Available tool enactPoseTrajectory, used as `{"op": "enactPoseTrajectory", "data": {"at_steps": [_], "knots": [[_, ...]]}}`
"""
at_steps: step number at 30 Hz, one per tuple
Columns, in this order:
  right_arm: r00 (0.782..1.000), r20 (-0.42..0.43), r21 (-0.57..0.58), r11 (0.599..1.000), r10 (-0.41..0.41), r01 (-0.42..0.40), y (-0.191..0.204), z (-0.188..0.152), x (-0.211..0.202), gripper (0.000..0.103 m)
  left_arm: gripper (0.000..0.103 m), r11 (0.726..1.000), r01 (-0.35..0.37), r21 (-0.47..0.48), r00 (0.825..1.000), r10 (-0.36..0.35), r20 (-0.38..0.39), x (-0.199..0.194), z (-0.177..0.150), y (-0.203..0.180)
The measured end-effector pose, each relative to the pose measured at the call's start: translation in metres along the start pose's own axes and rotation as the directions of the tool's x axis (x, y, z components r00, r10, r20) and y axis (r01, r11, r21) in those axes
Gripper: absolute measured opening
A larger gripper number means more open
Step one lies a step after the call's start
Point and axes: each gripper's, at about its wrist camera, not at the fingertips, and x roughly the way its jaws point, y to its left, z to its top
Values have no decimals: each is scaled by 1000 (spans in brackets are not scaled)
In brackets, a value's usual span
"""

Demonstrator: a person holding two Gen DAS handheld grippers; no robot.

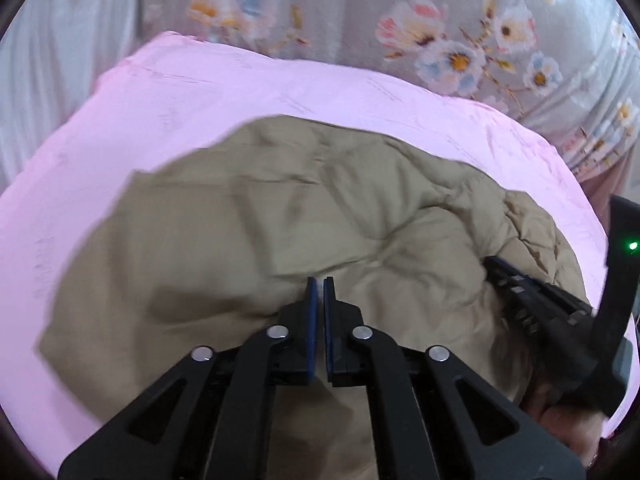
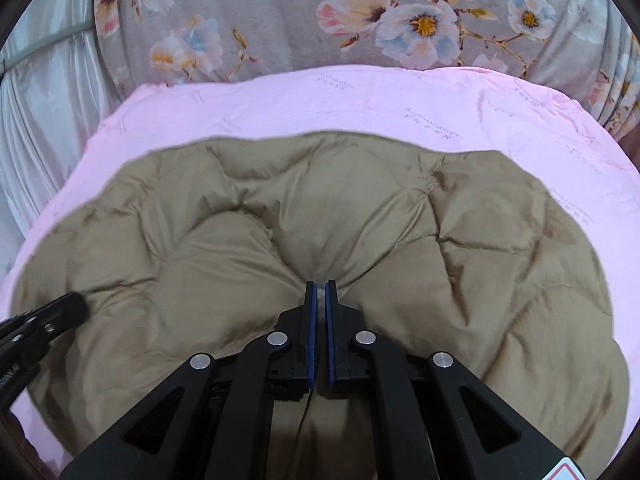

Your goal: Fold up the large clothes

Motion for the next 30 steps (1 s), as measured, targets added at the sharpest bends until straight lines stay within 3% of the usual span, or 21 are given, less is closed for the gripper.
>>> {"op": "enactPoseTrajectory", "data": {"at_steps": [1, 4, 9, 12, 15, 16, 21, 23, 25, 27, 30], "knots": [[1000, 5, 10, 1000, 25, -25, 3, 0, -7, 6, 19, 999, -18, -33, 1000, 18, 4, -13, -5, 20], [995, 8, 4, 996, 94, -94, 17, 3, -23, 6, 33, 993, -46, -113, 999, 47, 4, -34, -25, 66], [987, -62, -16, 989, 146, -147, 39, 0, -10, 6, 33, 975, -32, -221, 999, 24, -39, -38, -48, 113], [989, -76, -42, 991, 124, -127, 47, -7, 1, 6, 34, 963, -41, -266, 999, 37, -17, -48, -47, 120], [991, -61, -66, 990, 118, -122, 50, -14, 5, 6, 50, 954, -87, -286, 996, 84, -24, -54, -50, 126], [991, -57, -69, 990, 120, -124, 49, -16, 6, 6, 50, 949, -95, -302, 995, 88, -37, -54, -54, 129], [994, -24, -93, 990, 107, -109, 51, -26, 9, 6, 51, 926, -72, -369, 995, 40, -94, -32, -65, 136], [995, -19, -103, 990, 99, -100, 52, -27, 9, 6, 57, 922, -65, -381, 996, 34, -87, -25, -64, 136], [994, -19, -99, 989, 104, -105, 51, -27, 10, 6, 71, 914, -49, -404, 996, 17, -82, -14, -61, 138], [994, -17, -94, 989, 112, -113, 49, -27, 10, 6, 79, 898, -28, -438, 996, -14, -93, -2, -60, 141], [993, -16, -89, 989, 117, -118, 47, -27, 11, 6, 79, 881, -19, -473, 996, -26, -89, -1, -59, 146]]}}
